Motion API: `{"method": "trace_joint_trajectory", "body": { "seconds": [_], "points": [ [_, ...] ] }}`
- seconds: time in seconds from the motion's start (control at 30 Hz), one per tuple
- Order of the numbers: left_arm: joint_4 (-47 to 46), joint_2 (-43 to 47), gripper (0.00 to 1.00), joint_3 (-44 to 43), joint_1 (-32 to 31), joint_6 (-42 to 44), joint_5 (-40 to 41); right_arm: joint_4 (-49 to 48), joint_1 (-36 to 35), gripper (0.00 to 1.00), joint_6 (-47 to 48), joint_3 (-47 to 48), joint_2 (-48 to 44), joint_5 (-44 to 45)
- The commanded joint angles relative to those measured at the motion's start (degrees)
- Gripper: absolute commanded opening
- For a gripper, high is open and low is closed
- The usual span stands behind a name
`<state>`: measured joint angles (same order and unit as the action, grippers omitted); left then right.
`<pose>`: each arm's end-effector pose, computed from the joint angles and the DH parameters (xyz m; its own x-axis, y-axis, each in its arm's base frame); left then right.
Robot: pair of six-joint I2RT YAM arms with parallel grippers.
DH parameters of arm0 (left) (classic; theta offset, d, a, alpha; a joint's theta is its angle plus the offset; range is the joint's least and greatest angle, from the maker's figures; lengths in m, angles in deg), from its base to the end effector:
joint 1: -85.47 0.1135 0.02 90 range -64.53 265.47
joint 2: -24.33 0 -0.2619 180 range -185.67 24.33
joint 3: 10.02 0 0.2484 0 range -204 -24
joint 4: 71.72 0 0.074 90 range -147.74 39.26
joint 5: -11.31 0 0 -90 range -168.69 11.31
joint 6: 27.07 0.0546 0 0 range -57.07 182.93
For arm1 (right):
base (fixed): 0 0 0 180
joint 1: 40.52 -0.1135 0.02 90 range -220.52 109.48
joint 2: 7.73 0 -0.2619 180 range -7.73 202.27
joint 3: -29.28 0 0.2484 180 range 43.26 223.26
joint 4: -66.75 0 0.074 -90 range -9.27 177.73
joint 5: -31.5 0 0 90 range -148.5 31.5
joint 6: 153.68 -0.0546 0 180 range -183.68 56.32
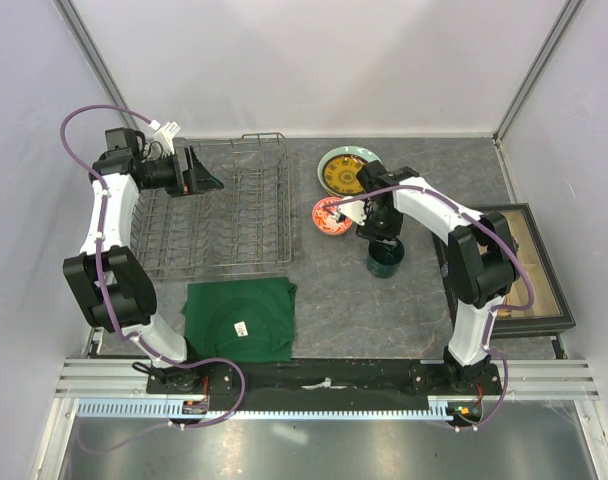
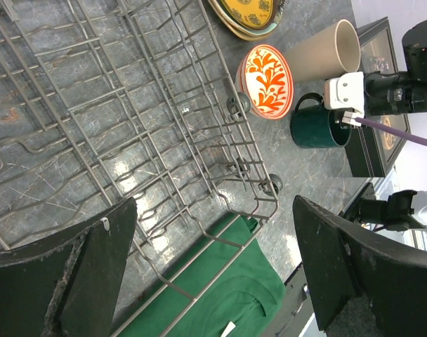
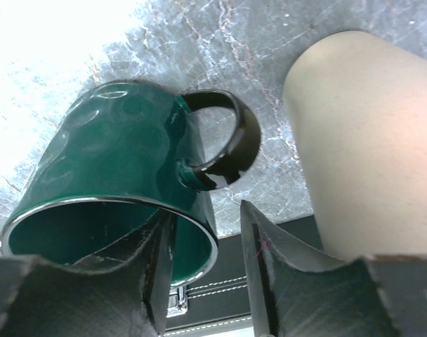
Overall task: Unload the mixed dishes from the dish rack
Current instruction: Place the cup at the center of the board, then reset both arms
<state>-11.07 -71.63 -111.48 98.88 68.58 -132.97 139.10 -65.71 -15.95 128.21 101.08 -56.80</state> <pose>0.3556 0.0392 0.3109 -0.7633 -0.1229 -0.6342 0.3929 0.6910 -0.6068 0.3324 0.1545 0.1914 -0.2909 -0.9542 -0.0692 -0.9472 0.2975 -0.1198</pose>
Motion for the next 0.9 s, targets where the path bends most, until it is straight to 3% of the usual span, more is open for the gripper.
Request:
{"method": "trace_joint_trajectory", "body": {
  "seconds": [0.0,0.53,0.87],
  "points": [
    [0.52,1.22,0.98,-2.25,0.13,2.52,-1.97,0.96,0.40,0.51,-0.79,2.77,-2.99,0.94],
    [1.05,3.23,0.99,-3.04,0.13,5.07,2.42,1.92,0.49,0.59,-5.53,8.04,-11.51,0.77],
    [-10.72,10.43,0.99,3.27,-0.14,3.49,14.90,-11.59,1.11,0.72,-15.02,10.06,-19.34,4.45]
  ]
}}
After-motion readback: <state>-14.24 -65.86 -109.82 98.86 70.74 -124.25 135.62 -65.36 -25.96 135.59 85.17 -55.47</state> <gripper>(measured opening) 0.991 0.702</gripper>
